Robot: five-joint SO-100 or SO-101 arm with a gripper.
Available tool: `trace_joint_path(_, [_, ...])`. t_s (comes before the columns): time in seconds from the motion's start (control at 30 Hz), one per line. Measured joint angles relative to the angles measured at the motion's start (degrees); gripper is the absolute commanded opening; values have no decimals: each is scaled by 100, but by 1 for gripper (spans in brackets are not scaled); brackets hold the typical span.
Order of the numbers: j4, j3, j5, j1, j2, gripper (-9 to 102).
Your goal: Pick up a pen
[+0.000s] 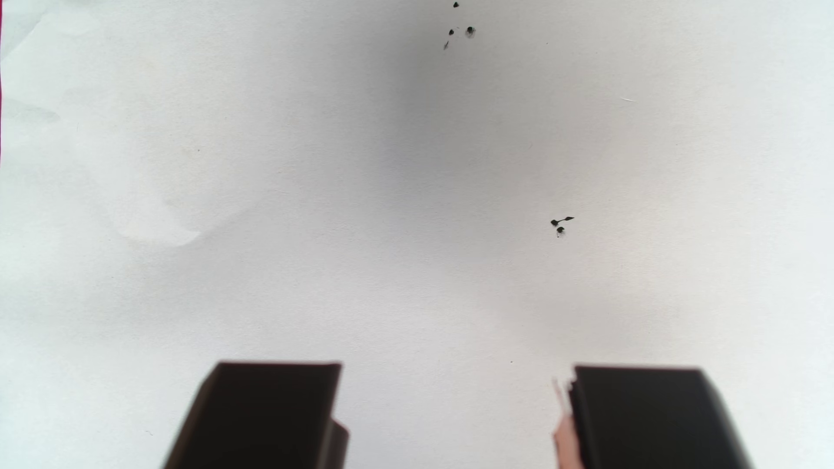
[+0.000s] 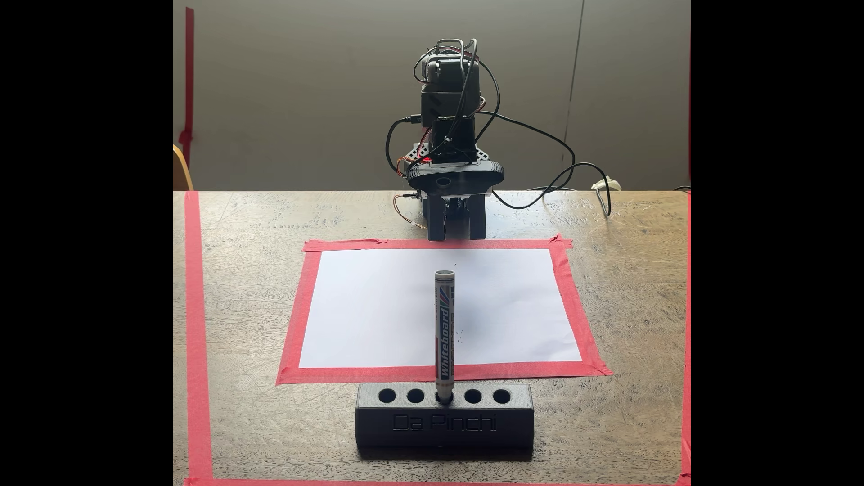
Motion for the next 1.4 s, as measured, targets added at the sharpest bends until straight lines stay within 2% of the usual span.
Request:
trace_joint_path(1.2, [0, -167, 26, 18, 0, 97])
trace_joint_path(1.3, [-35, -519, 26, 35, -272, 97])
trace_joint_path(1.4, [-448, -1020, 35, 9, -1090, 97])
